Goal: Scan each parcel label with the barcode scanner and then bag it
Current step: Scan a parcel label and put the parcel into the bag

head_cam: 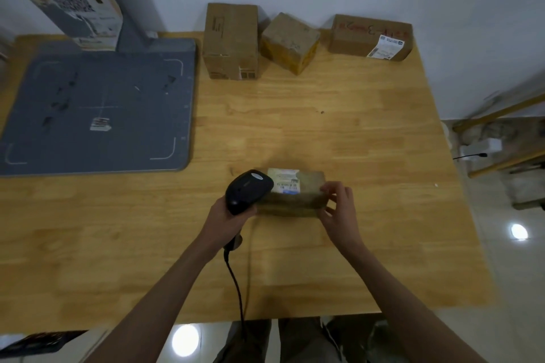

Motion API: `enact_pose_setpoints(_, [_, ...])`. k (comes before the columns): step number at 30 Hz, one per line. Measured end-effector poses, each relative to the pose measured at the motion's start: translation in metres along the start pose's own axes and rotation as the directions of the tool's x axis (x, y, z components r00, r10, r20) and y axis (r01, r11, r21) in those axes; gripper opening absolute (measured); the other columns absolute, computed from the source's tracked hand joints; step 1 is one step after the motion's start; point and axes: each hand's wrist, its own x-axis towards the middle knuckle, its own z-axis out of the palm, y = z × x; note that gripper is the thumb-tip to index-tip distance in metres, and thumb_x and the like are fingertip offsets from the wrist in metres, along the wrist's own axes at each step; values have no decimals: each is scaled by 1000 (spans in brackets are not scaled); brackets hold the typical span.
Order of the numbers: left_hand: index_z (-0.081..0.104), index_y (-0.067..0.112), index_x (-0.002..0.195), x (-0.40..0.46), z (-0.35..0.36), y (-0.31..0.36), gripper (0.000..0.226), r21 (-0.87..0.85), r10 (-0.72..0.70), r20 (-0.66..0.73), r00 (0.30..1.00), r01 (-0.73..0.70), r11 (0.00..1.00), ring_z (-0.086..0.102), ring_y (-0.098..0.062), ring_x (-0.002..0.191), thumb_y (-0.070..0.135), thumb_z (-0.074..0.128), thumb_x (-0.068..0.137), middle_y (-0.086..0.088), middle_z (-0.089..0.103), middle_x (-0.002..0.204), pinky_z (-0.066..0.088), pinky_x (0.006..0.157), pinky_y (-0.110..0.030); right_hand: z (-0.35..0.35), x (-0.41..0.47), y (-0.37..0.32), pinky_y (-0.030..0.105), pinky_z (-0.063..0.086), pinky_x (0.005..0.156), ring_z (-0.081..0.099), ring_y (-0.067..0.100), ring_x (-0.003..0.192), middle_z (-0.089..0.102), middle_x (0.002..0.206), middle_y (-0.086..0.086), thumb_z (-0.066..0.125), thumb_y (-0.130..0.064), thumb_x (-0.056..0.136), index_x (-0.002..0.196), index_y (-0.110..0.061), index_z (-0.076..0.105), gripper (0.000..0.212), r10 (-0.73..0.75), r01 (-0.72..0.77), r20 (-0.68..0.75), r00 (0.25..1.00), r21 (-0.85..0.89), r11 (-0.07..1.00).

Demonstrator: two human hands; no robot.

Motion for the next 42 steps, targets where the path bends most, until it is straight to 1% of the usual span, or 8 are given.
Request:
enact_pose_setpoints(5, [65,12,84,-7,-5,-10,11,107,-61,41,997,57,993,55,-14,63,21,73,87,4,59,62,42,62,-30,9,-11,15,40,59,88,53,10,105,25,145,-3,82,-6,76,125,-14,51,58,2,29,105,994,-288,957])
enact_pose_setpoints(9, [61,17,115,-10,-11,-8,33,125,-52,65,997,44,991,71,-17,81,19,75,84,-1,71,94,60,75,-34,12,0,3,45,46,106,31,26,143,7,164,0,89,-19,70,149,-24,30,99,-38,104,171,985,-400,910])
enact_pose_setpoints(11, [58,16,118,-12,-14,-1,35,161,-35,82,996,21,987,72,-12,70,15,72,86,-3,73,89,57,63,-25,12,10,-6,49,43,107,26,27,146,6,166,-3,89,-20,69,156,-30,18,112,26,91,243,970,-456,886])
enact_pose_setpoints(17, [66,18,105,-14,-20,25,27,401,92,97,991,-124,908,67,-15,76,14,73,79,2,70,87,57,71,-39,9,31,-13,48,54,91,52,28,121,37,142,-1,92,-24,63,148,-22,34,102,111,119,344,933,-582,804])
enact_pose_setpoints(22, [62,22,96,-15,-14,44,19,452,135,55,989,-145,880,59,-7,66,16,72,80,8,64,75,43,55,-22,9,23,-19,49,54,84,50,29,114,39,126,2,91,-46,62,133,-23,37,92,166,15,231,959,-622,783])
enact_pose_setpoints(26, [66,17,109,-20,-3,44,31,476,120,59,991,-134,869,64,-16,74,15,70,78,1,69,85,52,63,-30,17,7,-23,47,53,86,51,29,112,40,123,5,86,-59,62,130,-17,33,96,195,-70,120,973,-656,751])
enact_pose_setpoints(30, [64,17,117,-23,7,42,42,522,114,86,990,-142,841,66,-19,86,19,72,76,-2,71,97,57,76,-38,20,3,-25,46,52,81,48,29,115,39,126,5,85,-62,62,134,-18,31,100,231,-116,95,968,-646,754])
enact_pose_setpoints(42, [63,19,120,-29,11,42,43,544,115,67,991,-133,828,64,-13,86,16,71,78,3,69,94,53,70,-24,15,3,-24,45,53,83,46,29,117,39,128,7,84,-63,63,135,-18,30,101,230,-110,120,966,-613,783])
